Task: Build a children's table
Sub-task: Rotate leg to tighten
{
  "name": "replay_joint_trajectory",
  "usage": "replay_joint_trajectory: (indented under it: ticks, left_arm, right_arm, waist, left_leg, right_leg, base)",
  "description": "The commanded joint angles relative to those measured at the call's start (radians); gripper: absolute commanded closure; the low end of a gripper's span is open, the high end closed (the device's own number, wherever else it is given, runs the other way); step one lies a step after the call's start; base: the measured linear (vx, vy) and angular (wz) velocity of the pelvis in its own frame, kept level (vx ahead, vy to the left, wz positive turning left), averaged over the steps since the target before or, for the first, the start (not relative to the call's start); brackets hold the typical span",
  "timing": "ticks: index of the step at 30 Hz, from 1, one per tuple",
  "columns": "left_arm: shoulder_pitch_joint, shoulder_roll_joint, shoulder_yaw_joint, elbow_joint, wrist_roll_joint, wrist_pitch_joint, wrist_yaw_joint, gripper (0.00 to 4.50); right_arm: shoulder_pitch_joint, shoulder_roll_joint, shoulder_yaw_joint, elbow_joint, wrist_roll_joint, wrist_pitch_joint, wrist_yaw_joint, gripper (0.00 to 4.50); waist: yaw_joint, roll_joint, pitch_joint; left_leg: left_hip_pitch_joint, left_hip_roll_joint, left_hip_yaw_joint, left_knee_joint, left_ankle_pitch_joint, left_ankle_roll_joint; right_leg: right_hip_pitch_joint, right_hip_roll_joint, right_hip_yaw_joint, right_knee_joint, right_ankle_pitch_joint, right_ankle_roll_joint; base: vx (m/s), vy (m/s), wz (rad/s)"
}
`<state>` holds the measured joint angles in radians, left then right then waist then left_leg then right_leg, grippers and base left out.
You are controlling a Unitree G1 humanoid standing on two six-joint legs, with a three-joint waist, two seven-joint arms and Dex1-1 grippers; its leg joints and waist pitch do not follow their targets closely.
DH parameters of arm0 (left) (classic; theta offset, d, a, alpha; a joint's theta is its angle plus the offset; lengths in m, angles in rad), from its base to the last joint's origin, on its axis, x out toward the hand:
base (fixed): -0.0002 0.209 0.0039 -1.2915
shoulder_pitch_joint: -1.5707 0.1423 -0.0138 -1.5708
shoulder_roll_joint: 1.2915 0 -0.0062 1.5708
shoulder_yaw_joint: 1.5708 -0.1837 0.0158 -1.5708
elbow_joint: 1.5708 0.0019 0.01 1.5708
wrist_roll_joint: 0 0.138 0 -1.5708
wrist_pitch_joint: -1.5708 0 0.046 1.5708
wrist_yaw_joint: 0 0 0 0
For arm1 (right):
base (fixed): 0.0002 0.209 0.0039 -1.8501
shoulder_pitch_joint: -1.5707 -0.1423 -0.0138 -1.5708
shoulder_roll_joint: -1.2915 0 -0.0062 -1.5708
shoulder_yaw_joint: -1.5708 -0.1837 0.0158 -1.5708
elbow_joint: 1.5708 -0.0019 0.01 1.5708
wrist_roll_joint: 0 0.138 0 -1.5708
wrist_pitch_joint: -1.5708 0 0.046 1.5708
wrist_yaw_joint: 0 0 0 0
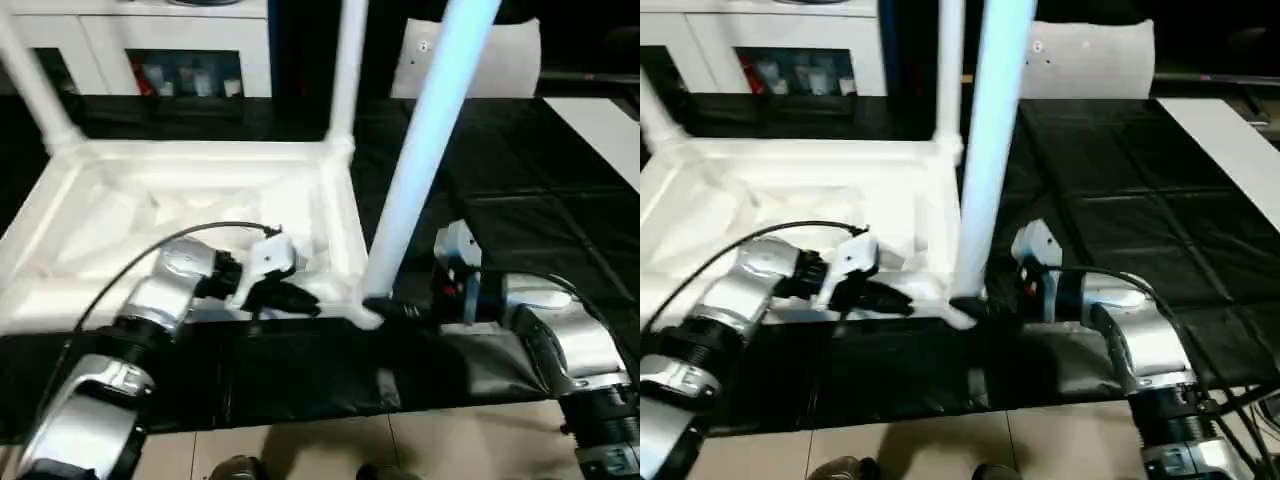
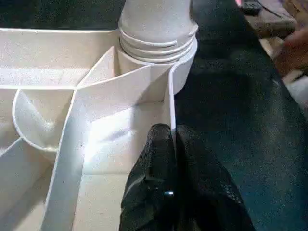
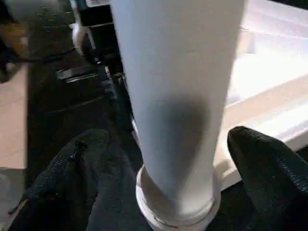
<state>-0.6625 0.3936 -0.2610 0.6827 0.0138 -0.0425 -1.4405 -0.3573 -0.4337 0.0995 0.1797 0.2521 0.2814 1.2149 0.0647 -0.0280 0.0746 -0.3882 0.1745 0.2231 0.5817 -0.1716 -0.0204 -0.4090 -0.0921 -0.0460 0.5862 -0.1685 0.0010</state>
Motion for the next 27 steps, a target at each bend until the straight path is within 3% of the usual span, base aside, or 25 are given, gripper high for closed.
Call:
replay_joint_trajectory:
  ticks: [1,9,11,17,27]
  left_arm:
    - [-0.031,0.002,-0.034,-0.004,0.003,-0.036,-0.065,4.5]
    - [-0.067,0.014,-0.058,0.042,0.008,-0.082,-0.125,4.5]
    - [-0.07,0.013,-0.06,0.047,0.007,-0.087,-0.13,4.5]
    - [-0.078,0.01,-0.066,0.057,0.003,-0.099,-0.141,4.5]
    - [-0.084,0.007,-0.067,0.075,0.007,-0.114,-0.14,4.5]
  right_arm:
    - [-0.024,-0.023,0.015,0.012,0.017,-0.012,0.049,0.46]
    - [-0.067,-0.052,0.058,0.074,0.005,-0.047,0.136,1.23]
    - [-0.07,-0.051,0.06,0.081,0.004,-0.052,0.14,1.47]
    - [-0.086,-0.044,0.07,0.109,0.007,-0.069,0.149,1.96]
    - [-0.089,-0.034,0.082,0.122,0.014,-0.081,0.153,2.58]
  waist:
    - [0.0,-0.008,-0.065]
    - [0.002,-0.013,-0.063]
    - [0.004,-0.017,-0.063]
    - [0.012,-0.018,-0.065]
    - [0.018,-0.017,-0.064]
  left_leg:
    - [0.035,0.068,-0.031,-0.067,-0.231,0.043]
    - [0.037,0.069,-0.032,-0.068,-0.264,0.011]
    - [0.033,0.068,-0.032,-0.066,-0.247,0.018]
    - [0.035,0.069,-0.03,-0.063,-0.219,0.031]
    - [0.035,0.069,-0.031,-0.065,-0.228,0.023]
  right_leg:
    - [0.034,-0.063,0.04,-0.062,-0.286,-0.236]
    - [0.029,-0.065,0.042,-0.061,-0.31,-0.233]
    - [0.032,-0.066,0.042,-0.057,-0.281,-0.239]
    - [0.033,-0.064,0.041,-0.052,-0.248,-0.254]
    - [0.033,-0.064,0.041,-0.052,-0.254,-0.25]
  base:
    - [0.0,0.0,0.0]
    - [0.0,0.0,0.0]
    - [0.0,0.0,0.0]
    - [0.0,0.0,0.0]
    - [0.0,0.0,0.0]
